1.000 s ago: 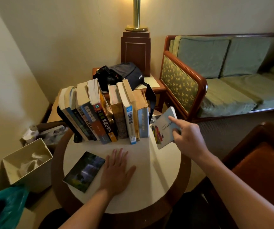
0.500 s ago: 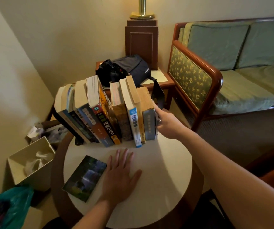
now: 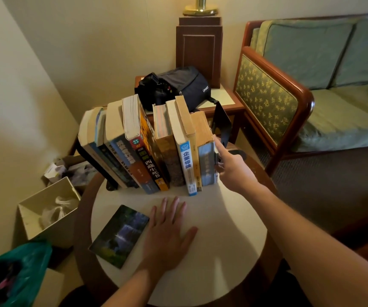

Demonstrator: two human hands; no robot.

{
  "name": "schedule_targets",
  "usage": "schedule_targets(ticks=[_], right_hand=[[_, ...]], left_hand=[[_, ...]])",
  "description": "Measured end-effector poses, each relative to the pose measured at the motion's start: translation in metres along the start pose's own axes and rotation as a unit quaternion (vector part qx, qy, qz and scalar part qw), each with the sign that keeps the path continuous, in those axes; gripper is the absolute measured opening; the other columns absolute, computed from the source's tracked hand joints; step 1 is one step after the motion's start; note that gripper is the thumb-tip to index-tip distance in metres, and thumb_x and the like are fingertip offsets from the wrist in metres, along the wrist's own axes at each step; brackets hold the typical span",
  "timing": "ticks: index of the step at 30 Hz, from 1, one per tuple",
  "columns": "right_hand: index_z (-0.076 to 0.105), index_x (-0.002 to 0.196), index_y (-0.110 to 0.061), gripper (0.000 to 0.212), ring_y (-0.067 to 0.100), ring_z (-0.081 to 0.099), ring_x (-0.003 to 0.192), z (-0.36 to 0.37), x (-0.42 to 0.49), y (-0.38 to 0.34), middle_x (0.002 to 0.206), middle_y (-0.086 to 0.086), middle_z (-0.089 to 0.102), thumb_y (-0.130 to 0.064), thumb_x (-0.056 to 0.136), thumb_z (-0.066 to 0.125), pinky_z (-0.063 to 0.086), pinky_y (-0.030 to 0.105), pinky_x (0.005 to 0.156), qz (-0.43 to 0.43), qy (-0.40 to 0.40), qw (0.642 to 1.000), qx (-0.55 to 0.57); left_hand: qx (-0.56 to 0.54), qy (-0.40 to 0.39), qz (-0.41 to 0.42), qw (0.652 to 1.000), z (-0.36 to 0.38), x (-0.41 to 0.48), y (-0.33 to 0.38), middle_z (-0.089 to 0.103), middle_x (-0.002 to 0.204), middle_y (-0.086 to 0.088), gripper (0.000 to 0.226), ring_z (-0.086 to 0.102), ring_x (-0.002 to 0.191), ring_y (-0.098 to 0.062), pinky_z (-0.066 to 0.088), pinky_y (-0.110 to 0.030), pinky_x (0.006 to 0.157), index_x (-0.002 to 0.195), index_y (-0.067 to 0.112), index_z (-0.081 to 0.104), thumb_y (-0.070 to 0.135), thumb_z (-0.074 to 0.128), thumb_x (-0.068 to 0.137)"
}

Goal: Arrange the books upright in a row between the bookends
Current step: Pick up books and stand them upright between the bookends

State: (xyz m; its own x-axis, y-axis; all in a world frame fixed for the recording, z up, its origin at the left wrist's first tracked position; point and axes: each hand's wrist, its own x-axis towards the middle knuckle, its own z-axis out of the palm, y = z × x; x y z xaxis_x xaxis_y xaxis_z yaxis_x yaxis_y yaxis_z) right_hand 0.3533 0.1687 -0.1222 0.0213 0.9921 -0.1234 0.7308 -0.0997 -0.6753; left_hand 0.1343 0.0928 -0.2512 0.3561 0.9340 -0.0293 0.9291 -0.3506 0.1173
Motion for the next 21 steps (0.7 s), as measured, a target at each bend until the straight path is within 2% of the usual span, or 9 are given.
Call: schedule_targets(ticks=[2,4,8,12,14,17,18,19,21], right_hand=[[0.008,0.16,-0.038,0.092,0.016,0.062,0.115,0.005,-0.004,0.002,0.142,0.002,0.057,0.003,0.095,0.057,0.05,0.022,0.069,0.003,0.018,1.0,-0.009],[0.018,0.159,-0.035,0.084,0.011,0.063,0.105,0.014,-0.011,0.007,0.138,-0.002,0.06,-0.002,0.094,0.061,0.053,0.025,0.075,0.008,0.033,0.999,0.009],[0.013,0.16,-0.032,0.086,0.016,0.069,0.1,0.028,-0.026,0.018,0.139,0.0,0.061,-0.009,0.095,0.064,0.05,0.026,0.081,0.021,0.05,0.999,0.0],[0.014,0.158,-0.04,0.089,0.019,0.062,0.115,0.044,-0.057,0.018,0.142,0.003,0.057,-0.006,0.094,0.064,0.054,0.03,0.088,0.027,0.057,0.996,-0.059],[0.015,0.156,-0.046,0.085,0.02,0.057,0.12,0.055,-0.073,0.017,0.142,0.005,0.055,-0.01,0.095,0.062,0.051,0.033,0.095,0.013,0.013,0.995,-0.094],[0.022,0.157,-0.042,0.079,0.022,0.05,0.132,0.073,-0.092,0.017,0.15,0.003,0.05,-0.008,0.094,0.055,0.041,0.033,0.107,-0.024,-0.061,0.989,-0.136],[0.022,0.157,-0.041,0.078,0.022,0.046,0.137,0.08,-0.098,0.016,0.155,0.002,0.045,-0.007,0.093,0.052,0.039,0.034,0.111,-0.04,-0.074,0.986,-0.147],[0.021,0.158,-0.039,0.076,0.023,0.041,0.141,0.088,-0.103,0.016,0.158,0.001,0.04,-0.009,0.094,0.05,0.036,0.035,0.114,-0.058,-0.084,0.981,-0.166],[0.017,0.159,-0.037,0.076,0.028,0.032,0.147,0.105,-0.111,0.014,0.162,0.002,0.034,-0.012,0.094,0.049,0.031,0.039,0.118,-0.082,-0.109,0.969,-0.206]], left_hand=[[-0.005,-0.004,-0.001,1.0,0.0,0.0,0.0,-0.007,0.167,0.004,0.077,-0.016,0.153,-0.022,-0.002,-0.049,0.123,0.159,0.031,0.006,0.073,0.008,0.095],[-0.005,-0.004,0.0,1.0,0.0,-0.001,0.0,-0.007,0.168,0.004,0.076,-0.016,0.153,-0.022,-0.002,-0.049,0.124,0.159,0.031,0.005,0.073,0.007,0.095],[0.0,-0.001,-0.003,1.0,0.0,-0.002,0.0,-0.004,0.168,0.003,0.076,-0.013,0.154,-0.023,-0.002,-0.049,0.124,0.159,0.031,0.006,0.073,0.006,0.095],[-0.02,-0.003,-0.007,1.0,0.001,-0.002,0.001,0.001,0.168,0.003,0.077,-0.011,0.154,-0.023,-0.003,-0.049,0.122,0.159,0.031,0.01,0.073,0.011,0.095],[-0.027,-0.03,-0.004,0.999,-0.002,-0.001,-0.001,-0.005,0.168,0.002,0.078,-0.016,0.153,-0.024,-0.007,-0.049,0.122,0.159,0.031,0.005,0.074,0.012,0.094],[-0.041,-0.116,0.023,0.992,-0.02,0.007,-0.005,-0.012,0.166,0.002,0.079,-0.017,0.152,-0.026,-0.005,-0.05,0.123,0.16,0.027,0.003,0.069,0.024,0.096],[-0.062,-0.135,0.034,0.988,-0.029,0.009,-0.005,-0.001,0.167,0.001,0.073,-0.006,0.154,-0.027,0.003,-0.05,0.124,0.159,0.026,0.014,0.062,0.031,0.098],[-0.103,-0.132,0.044,0.985,-0.04,0.008,-0.005,0.02,0.165,-0.001,0.059,0.014,0.153,-0.027,0.016,-0.046,0.122,0.152,0.025,0.032,0.052,0.037,0.1],[-0.188,-0.077,0.038,0.978,-0.053,-0.003,-0.008,0.061,0.134,0.0,0.032,0.054,0.127,-0.022,0.039,-0.032,0.101,0.124,0.024,0.063,0.035,0.042,0.102]])
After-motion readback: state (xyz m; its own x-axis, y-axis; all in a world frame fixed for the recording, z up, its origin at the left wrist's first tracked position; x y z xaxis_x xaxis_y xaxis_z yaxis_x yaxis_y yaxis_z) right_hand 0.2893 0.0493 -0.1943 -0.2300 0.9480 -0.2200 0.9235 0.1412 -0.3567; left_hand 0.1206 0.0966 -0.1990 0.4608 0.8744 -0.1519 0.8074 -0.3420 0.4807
